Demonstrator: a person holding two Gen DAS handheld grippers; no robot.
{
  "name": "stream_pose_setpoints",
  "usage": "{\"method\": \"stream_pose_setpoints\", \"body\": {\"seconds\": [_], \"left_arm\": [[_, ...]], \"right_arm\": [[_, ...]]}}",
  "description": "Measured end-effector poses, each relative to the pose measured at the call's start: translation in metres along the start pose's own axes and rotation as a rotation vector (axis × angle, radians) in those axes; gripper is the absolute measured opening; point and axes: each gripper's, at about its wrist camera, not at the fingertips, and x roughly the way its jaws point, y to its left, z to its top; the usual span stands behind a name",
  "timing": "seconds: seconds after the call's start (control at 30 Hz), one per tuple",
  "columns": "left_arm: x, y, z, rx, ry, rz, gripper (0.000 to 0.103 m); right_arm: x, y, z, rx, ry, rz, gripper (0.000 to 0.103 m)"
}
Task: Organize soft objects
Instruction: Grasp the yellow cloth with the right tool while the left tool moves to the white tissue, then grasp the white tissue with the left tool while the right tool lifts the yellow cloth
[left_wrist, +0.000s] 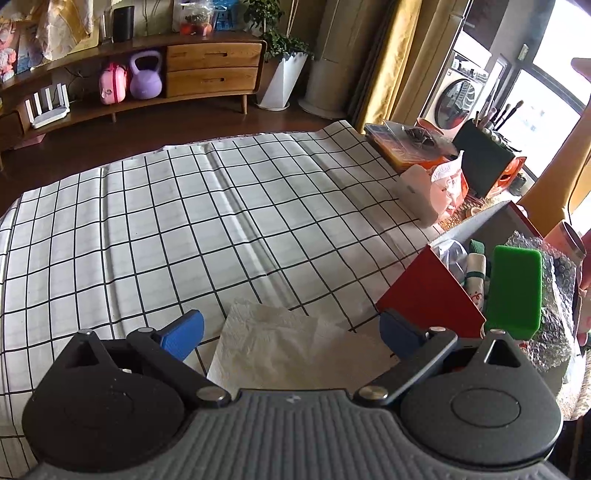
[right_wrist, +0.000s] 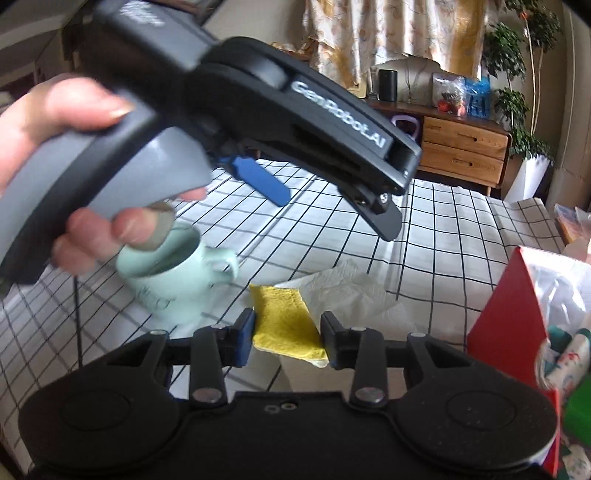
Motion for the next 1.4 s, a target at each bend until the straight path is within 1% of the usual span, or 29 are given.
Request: {"method": "stream_pose_setpoints", "body": {"seconds": [0.07, 0.13, 0.2, 0.23, 0.3, 0.33, 0.37, 0.43, 0.47, 0.5, 0.53, 0.63, 0.7, 0.8, 0.83, 0.87, 0.9, 0.97, 1.0, 1.07, 1.1, 1.2, 1.4], "left_arm": [[-0.002, -0.006, -0.004, 0.013, 0.006, -0.010, 0.102], [0.002, -0.013, -0.010, 0.033, 0.030, -0.024, 0.102], [0.010, -0.024, -0.019, 0.075, 0.046, 0.006, 0.102], [0.015, -0.030, -0.024, 0.102, 0.049, 0.025, 0.102], [0.027, -0.038, -0.031, 0.123, 0.068, 0.052, 0.102], [0.035, -0.040, -0.035, 0.123, 0.083, 0.058, 0.100], [0.042, -0.041, -0.040, 0.124, 0.094, 0.066, 0.097], [0.054, -0.046, -0.046, 0.142, 0.107, 0.091, 0.083], [0.061, -0.047, -0.049, 0.150, 0.118, 0.108, 0.079], [0.066, -0.048, -0.051, 0.154, 0.126, 0.118, 0.071], [0.070, -0.049, -0.053, 0.159, 0.130, 0.124, 0.067], [0.079, -0.051, -0.057, 0.172, 0.134, 0.151, 0.065], [0.080, -0.049, -0.058, 0.158, 0.122, 0.149, 0.063], [0.080, -0.047, -0.058, 0.136, 0.105, 0.149, 0.054], [0.080, -0.046, -0.058, 0.131, 0.098, 0.148, 0.045], [0.079, -0.045, -0.058, 0.126, 0.091, 0.145, 0.040], [0.078, -0.044, -0.059, 0.121, 0.082, 0.143, 0.031], [0.076, -0.041, -0.058, 0.105, 0.068, 0.140, 0.023], [0.076, -0.040, -0.058, 0.101, 0.063, 0.138, 0.013], [0.075, -0.038, -0.059, 0.106, 0.057, 0.136, 0.009], [0.075, -0.039, -0.059, 0.113, 0.054, 0.137, 0.005], [0.074, -0.041, -0.061, 0.125, 0.043, 0.139, 0.003], [0.058, -0.036, -0.061, 0.098, -0.002, 0.131, 0.002]], "right_arm": [[-0.009, 0.002, -0.009, 0.007, 0.010, 0.009, 0.038], [-0.015, 0.003, -0.017, 0.017, 0.024, 0.018, 0.037], [-0.022, 0.007, -0.025, 0.023, 0.036, 0.022, 0.035], [-0.024, 0.008, -0.029, 0.026, 0.045, 0.034, 0.028], [-0.030, 0.010, -0.035, 0.029, 0.046, 0.031, 0.028], [-0.032, 0.010, -0.037, 0.030, 0.045, 0.029, 0.028], [-0.034, 0.010, -0.039, 0.033, 0.044, 0.029, 0.028], [-0.034, 0.008, -0.043, 0.034, 0.052, 0.032, 0.027], [-0.035, 0.008, -0.045, 0.033, 0.054, 0.034, 0.027], [-0.036, 0.007, -0.046, 0.030, 0.054, 0.036, 0.027], [-0.038, 0.006, -0.048, 0.030, 0.052, 0.036, 0.027], [-0.042, 0.001, -0.052, 0.056, 0.043, 0.046, 0.027], [-0.042, -0.001, -0.053, 0.065, 0.038, 0.050, 0.027], [-0.042, -0.002, -0.056, 0.071, 0.036, 0.057, 0.026], [-0.042, -0.004, -0.057, 0.075, 0.035, 0.059, 0.026], [-0.042, -0.005, -0.059, 0.082, 0.034, 0.062, 0.026], [-0.042, -0.005, -0.059, 0.088, 0.032, 0.063, 0.026], [-0.044, -0.004, -0.060, 0.094, 0.029, 0.063, 0.026], [-0.044, -0.004, -0.060, 0.096, 0.028, 0.063, 0.026], [-0.045, -0.005, -0.061, 0.102, 0.024, 0.062, 0.026], [-0.045, -0.005, -0.062, 0.107, 0.023, 0.062, 0.026], [-0.047, -0.008, -0.062, 0.119, 0.018, 0.056, 0.026], [-0.060, -0.014, -0.066, 0.148, 0.001, 0.022, 0.025]]}}
